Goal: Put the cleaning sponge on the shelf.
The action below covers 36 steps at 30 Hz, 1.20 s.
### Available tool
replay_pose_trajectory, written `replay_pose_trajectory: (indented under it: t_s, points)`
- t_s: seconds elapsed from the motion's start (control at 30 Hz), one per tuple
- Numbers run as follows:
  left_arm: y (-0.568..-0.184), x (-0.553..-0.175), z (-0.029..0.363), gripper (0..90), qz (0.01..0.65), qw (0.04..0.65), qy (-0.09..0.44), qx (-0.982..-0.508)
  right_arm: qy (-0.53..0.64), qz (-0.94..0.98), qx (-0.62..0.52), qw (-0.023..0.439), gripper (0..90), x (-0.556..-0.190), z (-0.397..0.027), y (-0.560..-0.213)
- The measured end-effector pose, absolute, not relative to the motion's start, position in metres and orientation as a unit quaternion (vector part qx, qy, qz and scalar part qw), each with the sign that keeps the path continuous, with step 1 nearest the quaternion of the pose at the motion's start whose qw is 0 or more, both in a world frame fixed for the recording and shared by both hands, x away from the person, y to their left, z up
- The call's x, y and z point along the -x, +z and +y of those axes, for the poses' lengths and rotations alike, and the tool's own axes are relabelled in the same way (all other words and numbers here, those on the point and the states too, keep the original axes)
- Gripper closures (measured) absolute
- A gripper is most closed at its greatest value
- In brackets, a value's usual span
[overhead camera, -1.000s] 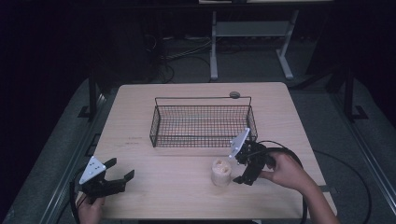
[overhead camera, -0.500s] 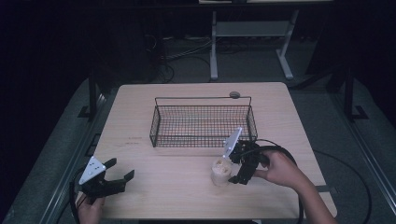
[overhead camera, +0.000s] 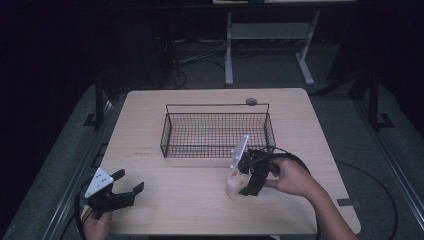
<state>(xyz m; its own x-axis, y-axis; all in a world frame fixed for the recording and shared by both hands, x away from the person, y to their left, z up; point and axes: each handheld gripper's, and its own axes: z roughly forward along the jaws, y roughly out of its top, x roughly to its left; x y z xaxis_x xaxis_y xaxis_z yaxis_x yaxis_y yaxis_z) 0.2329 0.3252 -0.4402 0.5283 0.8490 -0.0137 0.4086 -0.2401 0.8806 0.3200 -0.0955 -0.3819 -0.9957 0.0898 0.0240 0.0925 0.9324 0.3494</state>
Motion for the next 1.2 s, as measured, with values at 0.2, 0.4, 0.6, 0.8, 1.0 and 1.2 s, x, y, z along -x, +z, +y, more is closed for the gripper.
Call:
replay_pose_trajectory:
  t_s: [0.2, 0.4, 0.6, 0.8, 1.0, 1.2]
  points:
    - [-0.440, -0.233, 0.327, 14.0, 0.422, 0.452, 0.247, -0.746, -0.171, -0.984, 0.042, 0.006, 14.9, -0.321, -0.089, -0.385]
    - [-0.440, -0.233, 0.327, 14.0, 0.423, 0.453, 0.246, -0.745, -0.164, -0.985, 0.042, 0.010, 17.4, -0.322, -0.085, -0.388]
    - [-0.440, -0.233, 0.328, 13.9, 0.424, 0.452, 0.247, -0.745, -0.162, -0.986, 0.043, 0.014, 20.4, -0.325, -0.083, -0.390]
    - [-0.439, -0.232, 0.328, 13.9, 0.424, 0.452, 0.247, -0.745, -0.161, -0.986, 0.046, 0.020, 24.5, -0.328, -0.083, -0.391]
    - [-0.440, -0.232, 0.329, 14.0, 0.425, 0.454, 0.247, -0.743, -0.159, -0.986, 0.043, 0.029, 28.0, -0.329, -0.082, -0.391]
    - [-0.439, -0.232, 0.328, 14.0, 0.425, 0.454, 0.248, -0.743, -0.158, -0.986, 0.035, 0.028, 28.2, -0.326, -0.078, -0.384]
